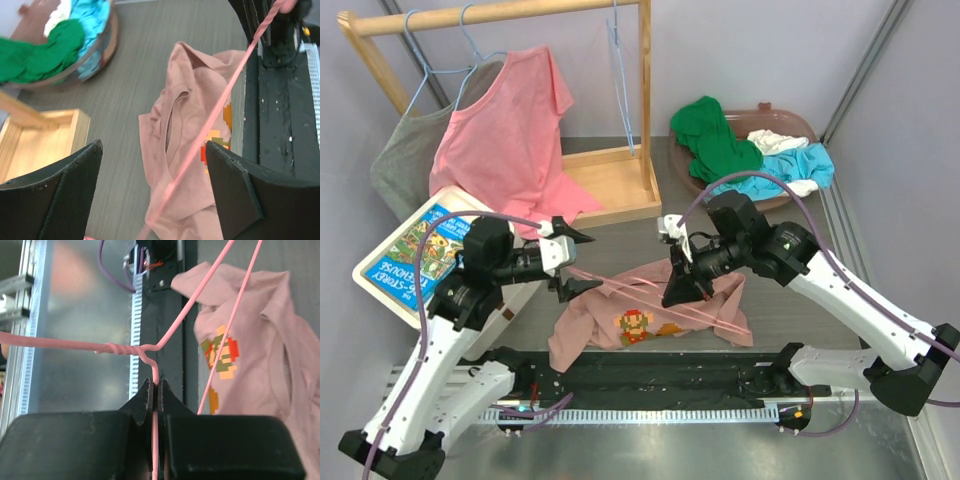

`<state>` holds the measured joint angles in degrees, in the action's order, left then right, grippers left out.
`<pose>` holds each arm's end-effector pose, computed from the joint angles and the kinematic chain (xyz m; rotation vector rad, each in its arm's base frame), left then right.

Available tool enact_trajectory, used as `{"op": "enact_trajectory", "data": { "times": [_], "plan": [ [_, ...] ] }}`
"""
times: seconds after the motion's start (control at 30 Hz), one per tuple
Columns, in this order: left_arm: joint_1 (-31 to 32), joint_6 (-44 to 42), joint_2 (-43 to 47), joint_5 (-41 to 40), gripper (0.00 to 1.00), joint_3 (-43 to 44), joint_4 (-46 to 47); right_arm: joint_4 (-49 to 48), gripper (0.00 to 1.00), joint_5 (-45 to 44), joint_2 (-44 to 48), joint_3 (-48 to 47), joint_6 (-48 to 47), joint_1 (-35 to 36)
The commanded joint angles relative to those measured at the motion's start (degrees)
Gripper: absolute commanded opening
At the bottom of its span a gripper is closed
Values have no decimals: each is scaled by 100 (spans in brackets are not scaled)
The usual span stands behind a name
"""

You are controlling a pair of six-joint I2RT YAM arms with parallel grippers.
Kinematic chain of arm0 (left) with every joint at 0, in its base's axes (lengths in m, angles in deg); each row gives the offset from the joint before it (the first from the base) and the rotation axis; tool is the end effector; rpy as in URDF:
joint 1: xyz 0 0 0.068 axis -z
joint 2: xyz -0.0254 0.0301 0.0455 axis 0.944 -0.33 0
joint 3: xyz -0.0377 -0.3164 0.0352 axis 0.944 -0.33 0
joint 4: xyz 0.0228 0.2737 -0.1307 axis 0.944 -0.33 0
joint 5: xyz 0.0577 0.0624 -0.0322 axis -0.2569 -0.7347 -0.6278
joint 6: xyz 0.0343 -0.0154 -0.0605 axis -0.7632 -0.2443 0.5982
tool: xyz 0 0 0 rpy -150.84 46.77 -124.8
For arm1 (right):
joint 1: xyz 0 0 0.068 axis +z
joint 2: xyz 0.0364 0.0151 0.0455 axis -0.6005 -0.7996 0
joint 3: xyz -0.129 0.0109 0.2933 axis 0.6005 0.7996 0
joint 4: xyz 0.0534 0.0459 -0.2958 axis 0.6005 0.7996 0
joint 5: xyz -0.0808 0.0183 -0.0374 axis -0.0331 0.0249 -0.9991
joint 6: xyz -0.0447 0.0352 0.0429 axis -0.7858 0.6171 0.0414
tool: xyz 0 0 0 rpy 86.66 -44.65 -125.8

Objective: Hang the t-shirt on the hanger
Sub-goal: Pick up the hanger from the clothesline.

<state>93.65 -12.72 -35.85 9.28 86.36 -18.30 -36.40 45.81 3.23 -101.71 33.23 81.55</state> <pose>0.1346 -0.1049 0.4099 1.2574 1.3585 -0.7632 0.1561 0.2146 0.4163 -1.4663 1.7728 1.2309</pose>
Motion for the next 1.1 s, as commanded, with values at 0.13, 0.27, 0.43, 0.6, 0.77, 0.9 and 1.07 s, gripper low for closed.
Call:
{"op": "enact_trajectory", "data": {
  "times": [0.13, 0.27, 0.43, 0.6, 0.77, 0.9, 1.07],
  "plan": [
    [1643, -1830, -480, -430, 72, -63, -1099, 630, 1, -178, -53, -498, -914, 299],
    [1997, -1795, -533, -686, 65, -249, -1055, 841, 1, -257, -194, -683, -1178, 343],
    [2006, -1383, -603, -801, 26, -266, -958, 982, 1, -371, -256, -754, -1380, 387],
    [2006, -268, -455, -1205, 0, -502, -537, 386, 37, -1361, -134, -596, -942, 387],
    [2006, 841, -182, -1434, 0, -873, 157, -450, 64, -1681, 25, -385, -652, 396],
    [2006, 1386, -243, -1408, 0, -855, 395, -679, 66, -1629, -71, -341, -730, 414],
    [1971, 1957, -269, -1206, 0, -925, 702, -767, 70, -1462, -45, -209, -985, 422]
  ]
}}
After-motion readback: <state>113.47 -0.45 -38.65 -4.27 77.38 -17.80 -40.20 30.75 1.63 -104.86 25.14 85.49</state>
